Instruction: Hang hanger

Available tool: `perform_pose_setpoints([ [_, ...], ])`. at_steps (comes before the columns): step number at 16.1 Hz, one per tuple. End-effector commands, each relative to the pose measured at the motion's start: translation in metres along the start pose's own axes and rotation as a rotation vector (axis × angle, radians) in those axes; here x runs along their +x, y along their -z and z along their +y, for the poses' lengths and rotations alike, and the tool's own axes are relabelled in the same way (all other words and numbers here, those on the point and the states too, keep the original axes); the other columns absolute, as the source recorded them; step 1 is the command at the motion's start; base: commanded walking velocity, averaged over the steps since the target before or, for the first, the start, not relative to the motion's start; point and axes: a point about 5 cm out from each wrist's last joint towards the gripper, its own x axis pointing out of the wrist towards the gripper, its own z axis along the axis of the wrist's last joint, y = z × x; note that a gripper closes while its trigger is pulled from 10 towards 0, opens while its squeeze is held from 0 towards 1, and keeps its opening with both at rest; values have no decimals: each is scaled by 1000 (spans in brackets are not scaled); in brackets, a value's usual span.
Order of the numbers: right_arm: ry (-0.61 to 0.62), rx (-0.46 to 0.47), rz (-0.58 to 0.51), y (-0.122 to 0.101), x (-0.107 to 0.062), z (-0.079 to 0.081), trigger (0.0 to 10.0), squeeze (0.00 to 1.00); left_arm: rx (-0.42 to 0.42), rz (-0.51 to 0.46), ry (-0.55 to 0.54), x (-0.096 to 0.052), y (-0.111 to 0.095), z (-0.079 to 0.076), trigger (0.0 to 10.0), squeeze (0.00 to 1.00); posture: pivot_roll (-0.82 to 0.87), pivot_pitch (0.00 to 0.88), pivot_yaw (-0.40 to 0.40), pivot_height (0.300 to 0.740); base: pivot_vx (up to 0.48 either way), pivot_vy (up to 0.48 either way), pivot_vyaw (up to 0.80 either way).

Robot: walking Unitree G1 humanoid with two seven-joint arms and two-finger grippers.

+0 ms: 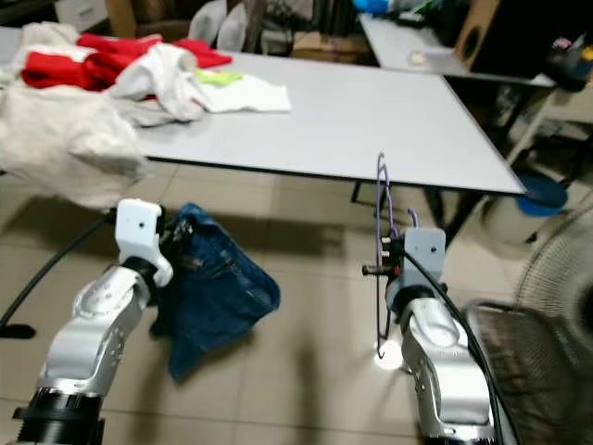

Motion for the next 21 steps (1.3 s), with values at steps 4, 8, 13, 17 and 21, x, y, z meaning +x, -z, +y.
perform_pose_setpoints([
  [4, -55, 28, -14, -12, -6, 9, 10000, 0, 5, -64, 55, -1, -11, -7, 10000, 0, -196, 0, -49, 740, 0, 0, 0],
  [8, -58, 25, -10, -15, -7, 9, 10000, 0, 17, -74, 66, -4, -12, -4, 10000, 0, -202, 0, -46, 740, 252, 0, -531],
  [13, -60, 2, 9, -8, -2, 2, 10000, 0, -9, -101, 39, -3, -16, -1, 10000, 0, -197, 0, -50, 740, 392, 0, -90],
  [17, -70, -8, 19, 1, 4, -5, 10000, 0, -13, -111, 11, -3, -18, 5, 10000, 0, -195, 0, -60, 740, 414, 0, 0],
  [21, -76, -29, 10, 2, 6, -8, 10000, 0, -16, -117, 4, -3, -19, 8, 10000, 0, -190, 0, -65, 740, 442, 0, 0],
])
